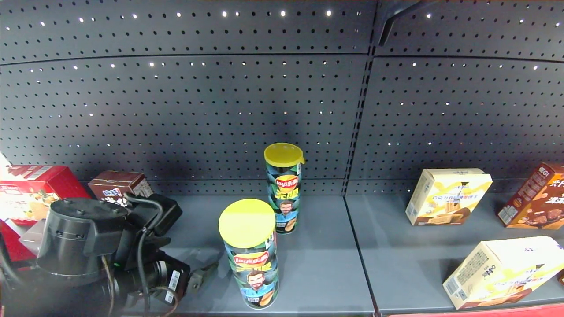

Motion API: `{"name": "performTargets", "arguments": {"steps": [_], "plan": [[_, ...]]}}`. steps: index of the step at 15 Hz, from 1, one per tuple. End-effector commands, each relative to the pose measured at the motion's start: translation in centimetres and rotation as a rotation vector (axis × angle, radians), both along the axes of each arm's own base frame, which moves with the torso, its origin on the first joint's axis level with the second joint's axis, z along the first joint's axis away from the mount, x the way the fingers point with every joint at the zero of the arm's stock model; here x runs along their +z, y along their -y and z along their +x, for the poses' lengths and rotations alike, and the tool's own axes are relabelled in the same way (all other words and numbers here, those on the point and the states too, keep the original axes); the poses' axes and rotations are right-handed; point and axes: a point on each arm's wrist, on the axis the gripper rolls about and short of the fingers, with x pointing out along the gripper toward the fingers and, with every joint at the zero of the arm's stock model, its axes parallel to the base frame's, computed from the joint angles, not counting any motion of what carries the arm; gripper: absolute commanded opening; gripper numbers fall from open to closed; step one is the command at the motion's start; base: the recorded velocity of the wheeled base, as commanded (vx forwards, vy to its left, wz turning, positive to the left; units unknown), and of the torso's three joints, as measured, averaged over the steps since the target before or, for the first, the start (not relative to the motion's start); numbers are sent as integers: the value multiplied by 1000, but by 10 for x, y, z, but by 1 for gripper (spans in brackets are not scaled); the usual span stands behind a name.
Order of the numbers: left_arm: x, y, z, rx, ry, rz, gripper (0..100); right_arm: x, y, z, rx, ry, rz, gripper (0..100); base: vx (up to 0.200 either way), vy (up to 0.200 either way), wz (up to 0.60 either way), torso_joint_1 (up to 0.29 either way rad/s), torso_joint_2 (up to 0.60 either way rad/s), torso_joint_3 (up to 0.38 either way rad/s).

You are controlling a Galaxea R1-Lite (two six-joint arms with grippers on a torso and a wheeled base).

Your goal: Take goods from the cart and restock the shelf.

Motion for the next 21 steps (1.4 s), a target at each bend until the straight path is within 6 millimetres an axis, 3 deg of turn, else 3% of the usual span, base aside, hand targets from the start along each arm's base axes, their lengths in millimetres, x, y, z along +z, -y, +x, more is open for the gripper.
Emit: {"name": "performTargets", "arguments": {"steps": [1,6,21], "plan": [[-2,3,5,19,-11,-2,100,0,0,0,1,0,0,100,0,0,0,0,0,0],[1,13,9,122,55,-101,100,0,0,0,1,0,0,100,0,0,0,0,0,0],[-6,26,0,52,27,-91,100,0,0,0,0,0,1,100,0,0,0,0,0,0]]}}
